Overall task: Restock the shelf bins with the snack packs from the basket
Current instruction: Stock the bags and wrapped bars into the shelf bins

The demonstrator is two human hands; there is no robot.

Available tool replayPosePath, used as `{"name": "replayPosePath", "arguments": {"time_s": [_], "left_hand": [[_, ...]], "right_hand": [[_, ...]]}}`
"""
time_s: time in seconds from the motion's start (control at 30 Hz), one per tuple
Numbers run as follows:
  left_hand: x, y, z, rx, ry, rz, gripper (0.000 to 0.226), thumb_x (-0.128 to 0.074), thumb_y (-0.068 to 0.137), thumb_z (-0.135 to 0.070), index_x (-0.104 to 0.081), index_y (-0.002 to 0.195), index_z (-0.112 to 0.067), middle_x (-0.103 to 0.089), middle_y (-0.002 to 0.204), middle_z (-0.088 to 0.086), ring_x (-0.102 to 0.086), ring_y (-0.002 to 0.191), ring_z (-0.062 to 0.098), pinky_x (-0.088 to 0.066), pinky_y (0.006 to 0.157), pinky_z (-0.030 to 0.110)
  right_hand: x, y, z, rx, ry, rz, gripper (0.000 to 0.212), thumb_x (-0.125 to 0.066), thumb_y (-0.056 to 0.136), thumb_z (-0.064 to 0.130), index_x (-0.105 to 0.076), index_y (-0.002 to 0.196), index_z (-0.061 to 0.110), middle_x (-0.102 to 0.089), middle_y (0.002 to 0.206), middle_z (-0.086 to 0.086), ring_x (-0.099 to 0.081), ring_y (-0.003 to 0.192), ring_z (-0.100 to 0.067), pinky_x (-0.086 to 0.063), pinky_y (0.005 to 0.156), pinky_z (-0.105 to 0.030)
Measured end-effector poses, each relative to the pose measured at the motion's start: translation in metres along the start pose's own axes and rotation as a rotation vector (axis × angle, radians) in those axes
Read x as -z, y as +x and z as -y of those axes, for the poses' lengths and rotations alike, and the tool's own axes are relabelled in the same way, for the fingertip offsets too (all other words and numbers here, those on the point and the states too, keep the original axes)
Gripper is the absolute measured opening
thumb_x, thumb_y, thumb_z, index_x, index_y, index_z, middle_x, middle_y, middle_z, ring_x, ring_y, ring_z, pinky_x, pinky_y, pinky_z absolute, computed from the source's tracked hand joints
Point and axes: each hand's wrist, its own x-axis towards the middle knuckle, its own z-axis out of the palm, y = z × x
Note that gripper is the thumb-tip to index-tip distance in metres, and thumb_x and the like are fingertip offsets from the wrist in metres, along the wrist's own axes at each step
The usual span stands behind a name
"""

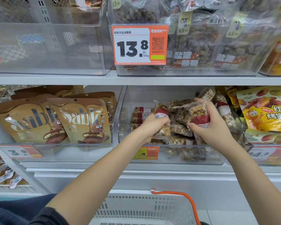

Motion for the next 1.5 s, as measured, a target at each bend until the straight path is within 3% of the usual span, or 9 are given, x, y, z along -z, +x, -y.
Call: {"name": "replayPosePath", "arguments": {"time_s": [0.1, 0.2, 0.33, 0.5, 0.67, 0.83, 0.93, 1.37, 1.5], "left_hand": [[0.010, -0.003, 0.001, 0.017, 0.003, -0.014, 0.040, -0.065, 0.078, -0.021, -0.055, 0.115, -0.007, -0.057, 0.106, 0.004, -0.053, 0.103, 0.023, -0.040, 0.090, 0.040], [0.016, -0.006, -0.004, 0.005, -0.068, -0.051, 0.039, -0.066, 0.077, -0.016, -0.055, 0.113, -0.009, -0.058, 0.110, 0.007, -0.054, 0.107, 0.026, -0.046, 0.091, 0.045], [0.024, -0.006, -0.011, -0.040, -0.117, -0.049, 0.036, -0.064, 0.081, -0.004, -0.048, 0.113, -0.009, -0.054, 0.116, 0.015, -0.058, 0.102, 0.029, -0.055, 0.054, 0.028], [0.028, -0.013, -0.014, -0.135, 0.223, 0.008, 0.029, -0.064, 0.086, -0.015, -0.048, 0.111, -0.013, -0.057, 0.105, 0.008, -0.061, 0.087, 0.020, -0.059, 0.062, 0.034], [0.047, -0.009, -0.022, -0.365, 0.881, -0.163, 0.052, -0.060, 0.091, -0.033, -0.038, 0.133, -0.014, -0.059, 0.110, 0.006, -0.061, 0.095, 0.025, -0.046, 0.070, 0.028], [0.060, -0.018, -0.025, -0.058, 1.116, 0.328, 0.063, -0.072, 0.082, -0.029, -0.034, 0.130, -0.013, -0.053, 0.104, 0.000, -0.055, 0.082, 0.011, -0.046, 0.060, 0.021], [0.053, -0.014, -0.004, -0.098, 1.285, 0.235, 0.053, -0.071, 0.081, -0.020, -0.039, 0.120, -0.007, -0.049, 0.096, 0.001, -0.052, 0.088, 0.018, -0.044, 0.064, 0.026], [0.046, -0.005, 0.019, -0.217, 1.288, 0.001, 0.049, -0.064, 0.086, -0.010, -0.035, 0.125, -0.003, -0.046, 0.074, 0.001, -0.051, 0.072, 0.023, -0.043, 0.060, 0.033], [0.049, -0.007, 0.011, -0.187, 1.131, 0.002, 0.066, -0.077, 0.078, -0.021, -0.037, 0.127, -0.004, -0.055, 0.110, 0.007, -0.056, 0.099, 0.026, -0.049, 0.076, 0.031]], "right_hand": [[0.010, -0.001, 0.002, -0.039, 0.026, -0.095, 0.062, -0.068, 0.083, 0.009, -0.038, 0.120, 0.048, -0.061, 0.111, 0.002, -0.063, 0.079, -0.022, -0.053, 0.062, -0.035], [0.016, -0.005, 0.003, -0.074, -0.012, -0.117, 0.059, -0.068, 0.083, 0.010, -0.039, 0.122, 0.044, -0.062, 0.099, 0.005, -0.062, 0.075, -0.038, -0.053, 0.066, -0.046], [0.012, -0.007, 0.003, -0.078, -0.121, -0.100, 0.058, -0.068, 0.082, 0.011, -0.038, 0.122, 0.041, -0.060, 0.094, 0.012, -0.061, 0.067, -0.031, -0.051, 0.063, -0.036], [0.009, -0.004, 0.004, -0.098, -0.161, -0.100, 0.054, -0.066, 0.083, 0.011, -0.041, 0.124, 0.035, -0.051, 0.072, 0.016, -0.051, 0.048, 0.004, -0.034, 0.044, -0.014], [0.006, -0.002, 0.005, -0.134, -0.156, -0.124, 0.052, -0.064, 0.081, 0.013, -0.042, 0.120, 0.039, -0.053, 0.065, 0.007, -0.042, 0.041, -0.006, -0.036, 0.045, -0.027], [0.008, 0.000, 0.004, -0.122, -0.151, -0.118, 0.048, -0.064, 0.082, 0.014, -0.041, 0.117, 0.038, -0.052, 0.060, 0.003, -0.042, 0.043, -0.015, -0.038, 0.045, -0.029], [0.009, -0.001, 0.004, -0.132, -0.135, -0.122, 0.050, -0.064, 0.084, 0.016, -0.040, 0.123, 0.034, -0.056, 0.067, 0.003, -0.046, 0.047, -0.017, -0.040, 0.047, -0.028], [0.013, -0.008, 0.007, -0.113, -0.114, -0.076, 0.050, -0.064, 0.084, 0.011, -0.039, 0.115, 0.041, -0.058, 0.071, -0.014, -0.041, 0.046, -0.019, -0.035, 0.044, -0.027], [0.015, -0.007, 0.005, -0.112, -0.105, -0.068, 0.050, -0.064, 0.084, 0.010, -0.041, 0.115, 0.040, -0.055, 0.064, -0.007, -0.037, 0.039, -0.013, -0.035, 0.039, -0.020]]}}
